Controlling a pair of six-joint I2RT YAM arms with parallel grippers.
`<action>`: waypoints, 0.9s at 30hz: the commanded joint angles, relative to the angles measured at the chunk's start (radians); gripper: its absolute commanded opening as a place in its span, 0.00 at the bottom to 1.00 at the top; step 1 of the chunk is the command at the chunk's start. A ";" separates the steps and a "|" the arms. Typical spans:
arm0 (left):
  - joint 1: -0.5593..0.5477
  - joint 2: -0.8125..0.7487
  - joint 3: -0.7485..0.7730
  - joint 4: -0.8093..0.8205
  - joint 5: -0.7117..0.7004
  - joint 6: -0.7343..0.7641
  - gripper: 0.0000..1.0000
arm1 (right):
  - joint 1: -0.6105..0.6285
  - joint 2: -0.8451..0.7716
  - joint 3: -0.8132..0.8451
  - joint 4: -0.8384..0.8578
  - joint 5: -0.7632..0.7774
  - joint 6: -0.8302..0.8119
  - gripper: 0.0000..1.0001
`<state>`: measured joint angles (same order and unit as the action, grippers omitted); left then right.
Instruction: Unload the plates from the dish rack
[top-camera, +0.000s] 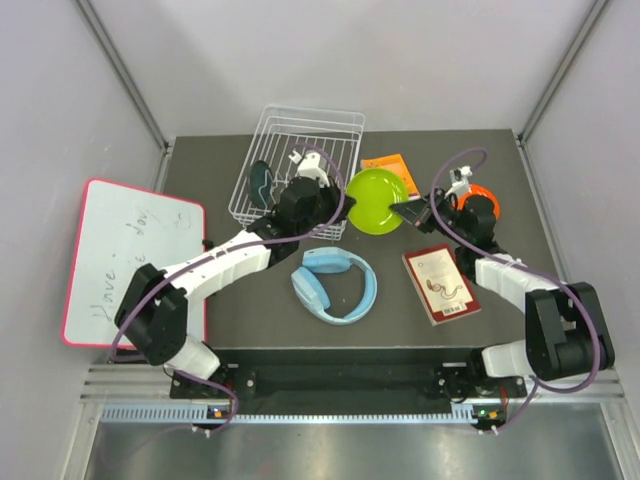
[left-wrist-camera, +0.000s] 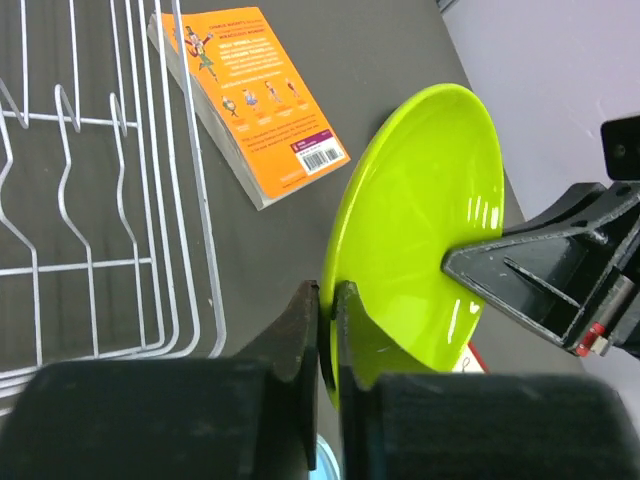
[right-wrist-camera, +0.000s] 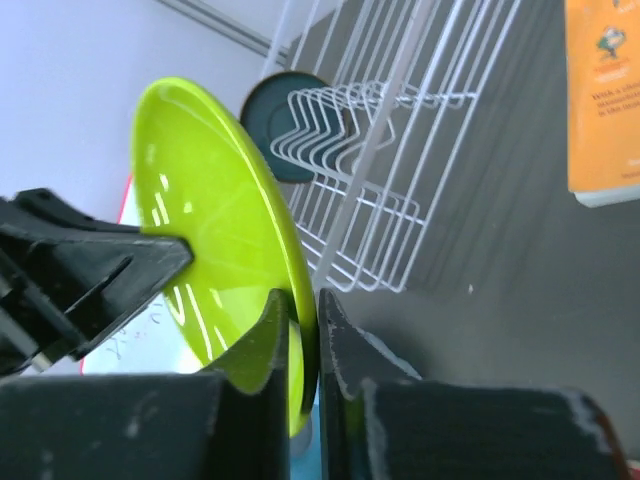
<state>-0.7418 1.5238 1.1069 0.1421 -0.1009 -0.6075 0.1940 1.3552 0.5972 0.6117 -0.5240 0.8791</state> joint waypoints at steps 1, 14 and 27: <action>-0.005 -0.025 -0.004 0.104 0.003 0.014 0.15 | -0.010 -0.008 -0.003 0.105 0.010 0.021 0.00; 0.021 -0.086 -0.013 0.031 -0.531 0.417 0.99 | -0.450 -0.133 0.194 -0.553 0.301 -0.285 0.00; 0.332 -0.045 -0.105 0.079 -0.353 0.311 0.99 | -0.551 0.228 0.320 -0.458 0.286 -0.325 0.00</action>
<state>-0.4370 1.4700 1.0054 0.1513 -0.4686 -0.3119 -0.3408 1.5345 0.8280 0.0776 -0.2287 0.5758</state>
